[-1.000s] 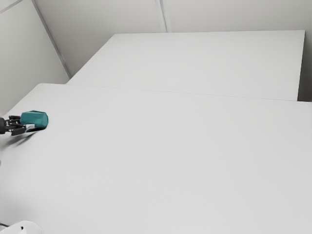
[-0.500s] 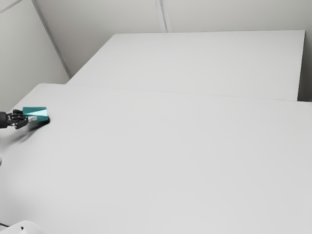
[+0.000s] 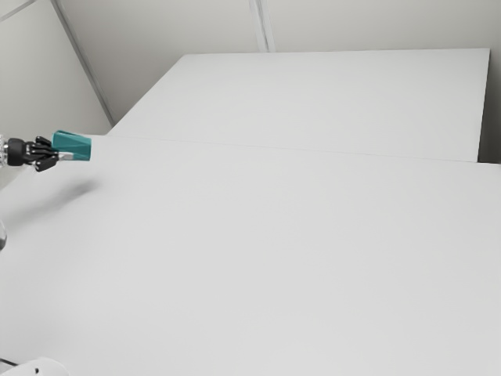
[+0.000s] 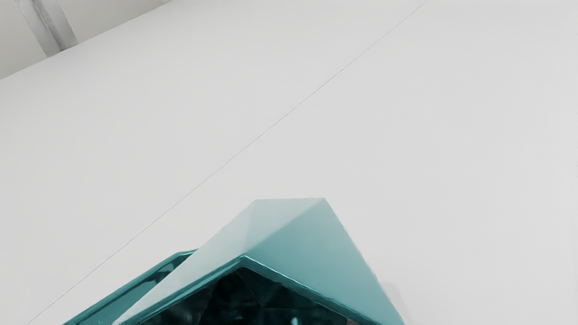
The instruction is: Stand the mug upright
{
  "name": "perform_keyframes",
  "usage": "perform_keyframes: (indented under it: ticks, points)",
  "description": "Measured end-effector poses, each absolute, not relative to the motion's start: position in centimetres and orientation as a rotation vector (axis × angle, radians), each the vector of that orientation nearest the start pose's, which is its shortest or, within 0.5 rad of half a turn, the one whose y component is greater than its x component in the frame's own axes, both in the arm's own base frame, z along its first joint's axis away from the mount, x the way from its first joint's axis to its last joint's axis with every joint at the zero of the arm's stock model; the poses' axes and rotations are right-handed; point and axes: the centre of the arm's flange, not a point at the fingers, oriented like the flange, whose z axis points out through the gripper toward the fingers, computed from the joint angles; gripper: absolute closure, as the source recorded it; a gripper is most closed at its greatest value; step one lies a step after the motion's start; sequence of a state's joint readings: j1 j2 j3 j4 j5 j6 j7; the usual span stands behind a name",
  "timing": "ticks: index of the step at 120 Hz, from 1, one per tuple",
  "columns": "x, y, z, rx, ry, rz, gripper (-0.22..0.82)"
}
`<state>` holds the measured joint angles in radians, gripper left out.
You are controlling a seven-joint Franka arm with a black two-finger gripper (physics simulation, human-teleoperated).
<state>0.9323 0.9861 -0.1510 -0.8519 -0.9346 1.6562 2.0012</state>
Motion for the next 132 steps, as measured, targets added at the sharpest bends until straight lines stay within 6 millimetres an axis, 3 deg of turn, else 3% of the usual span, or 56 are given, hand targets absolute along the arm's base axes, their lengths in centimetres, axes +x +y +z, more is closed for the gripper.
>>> perform_keyframes:
  ticks: [17,32,61,84,97,109,132]
  points:
    - [60.2,48.2,39.5,-2.648,1.552,-1.555,0.78]
    - [61.3,42.9,43.2,-2.667,1.64,-1.4,0.79]
    - [63.5,27.7,48.9,-2.63,1.835,-0.892,0.78]
    - [63.1,17.7,49.7,-2.608,1.849,-0.458,0.79]
    - [63.2,12.4,48.8,-2.6,1.824,-0.308,0.79]
    - [63.2,8.9,46.9,-2.624,1.776,-0.211,0.79]
    - [61.7,4.0,44.2,-2.658,1.644,-0.109,0.78]
